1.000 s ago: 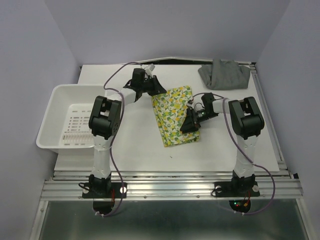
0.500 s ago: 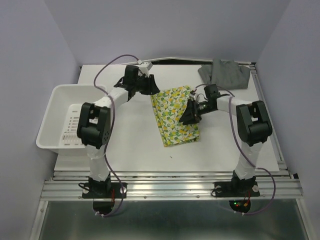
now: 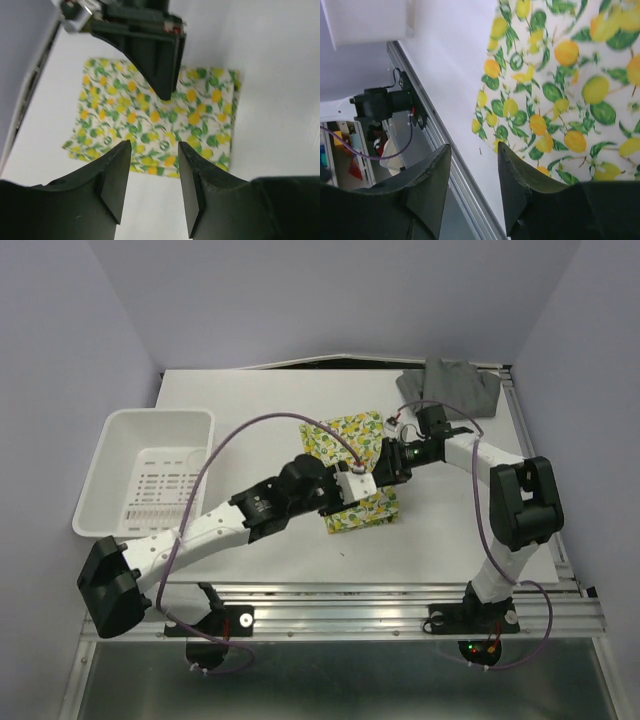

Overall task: Fold and stack the skirts
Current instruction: Fold the skirt

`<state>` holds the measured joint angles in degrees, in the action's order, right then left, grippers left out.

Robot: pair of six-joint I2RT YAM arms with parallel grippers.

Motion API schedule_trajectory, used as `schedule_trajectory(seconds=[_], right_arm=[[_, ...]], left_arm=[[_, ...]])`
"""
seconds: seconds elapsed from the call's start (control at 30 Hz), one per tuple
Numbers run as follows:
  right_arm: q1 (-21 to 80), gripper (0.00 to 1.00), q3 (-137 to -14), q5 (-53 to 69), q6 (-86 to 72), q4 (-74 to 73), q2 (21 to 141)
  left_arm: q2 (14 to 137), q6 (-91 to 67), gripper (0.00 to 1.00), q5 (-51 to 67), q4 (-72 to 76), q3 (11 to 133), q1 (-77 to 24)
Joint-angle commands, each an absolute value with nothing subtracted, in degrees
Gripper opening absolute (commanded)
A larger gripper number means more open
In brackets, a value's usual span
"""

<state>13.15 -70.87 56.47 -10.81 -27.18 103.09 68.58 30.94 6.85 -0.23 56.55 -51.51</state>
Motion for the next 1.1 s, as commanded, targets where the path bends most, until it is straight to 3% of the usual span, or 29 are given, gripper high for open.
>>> schedule_trajectory(seconds=[0.0,0.17,0.3,0.77,1.07], right_arm=[[13.0,0.47,-65.2,55.5,-6.4,-32.2,101.8],[13.0,0.47,-61.5,52.4,-3.9,-32.3,105.7],[13.0,0.46,-62.0,52.4,-4.0,-31.9,109.2],[13.0,0.46,-63.1,51.0,-5.1,-32.0,110.7],[13.0,0.45,-62.9,52.2,-5.6,-32.2,110.4]], left_arm=[[72.4,35.2,0.54,-2.8,-4.4,52.4,-58.1],[79.6,34.9,0.54,-8.0,-3.5,52.6,-67.3],[87.2,35.1,0.54,-9.0,-3.9,54.8,-69.0],[100.2,37.8,0.53,-12.0,0.3,58.0,-68.5],[107.6,35.4,0.45,-8.1,-5.0,63.7,-63.4]])
